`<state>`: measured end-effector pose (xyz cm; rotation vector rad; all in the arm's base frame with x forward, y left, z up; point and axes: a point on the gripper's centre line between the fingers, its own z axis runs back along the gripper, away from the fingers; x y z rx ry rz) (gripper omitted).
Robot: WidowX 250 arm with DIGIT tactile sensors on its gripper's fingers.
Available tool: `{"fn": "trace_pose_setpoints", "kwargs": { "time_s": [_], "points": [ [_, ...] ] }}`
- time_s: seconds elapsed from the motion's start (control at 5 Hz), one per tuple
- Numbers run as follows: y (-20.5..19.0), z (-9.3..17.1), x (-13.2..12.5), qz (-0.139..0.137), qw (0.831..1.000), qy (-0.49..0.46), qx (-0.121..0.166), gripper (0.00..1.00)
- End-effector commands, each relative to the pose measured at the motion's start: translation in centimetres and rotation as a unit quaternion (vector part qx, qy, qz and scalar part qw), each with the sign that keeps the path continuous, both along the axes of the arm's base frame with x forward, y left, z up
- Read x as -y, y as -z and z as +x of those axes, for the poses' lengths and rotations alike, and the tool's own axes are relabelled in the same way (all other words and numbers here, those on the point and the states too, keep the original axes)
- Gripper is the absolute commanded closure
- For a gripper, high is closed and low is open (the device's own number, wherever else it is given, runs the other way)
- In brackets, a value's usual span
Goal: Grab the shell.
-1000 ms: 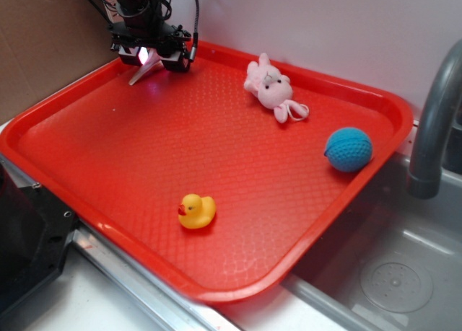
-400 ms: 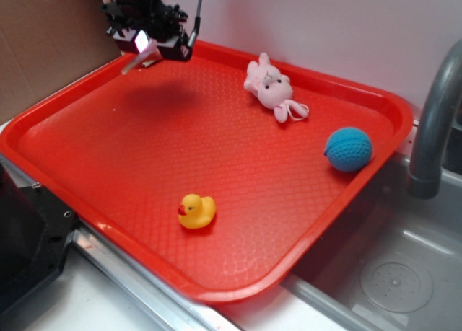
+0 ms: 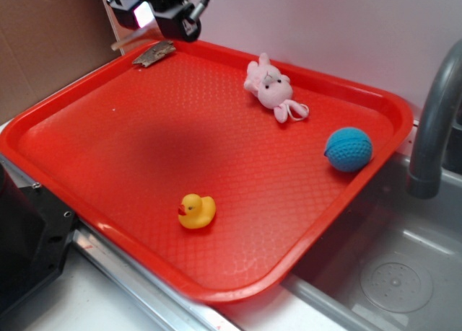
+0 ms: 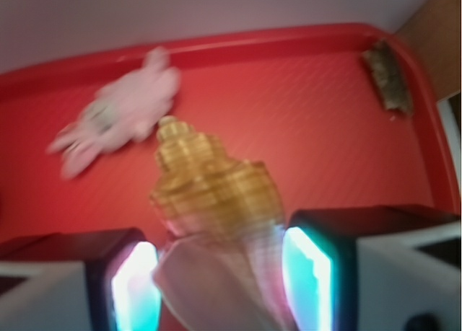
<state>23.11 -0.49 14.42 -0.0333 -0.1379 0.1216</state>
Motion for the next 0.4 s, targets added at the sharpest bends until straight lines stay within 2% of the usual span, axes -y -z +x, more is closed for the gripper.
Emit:
{"fn": "trace_pose_setpoints", "kwargs": {
  "time_s": [0.0, 0.2],
  "points": [
    [-4.96, -4.09, -2.33, -0.085, 0.994, 0.009, -0.072, 1.00],
    [-4.50, -4.68, -2.81, -0.071, 0.995, 0.023, -0.073, 1.00]
  ]
}}
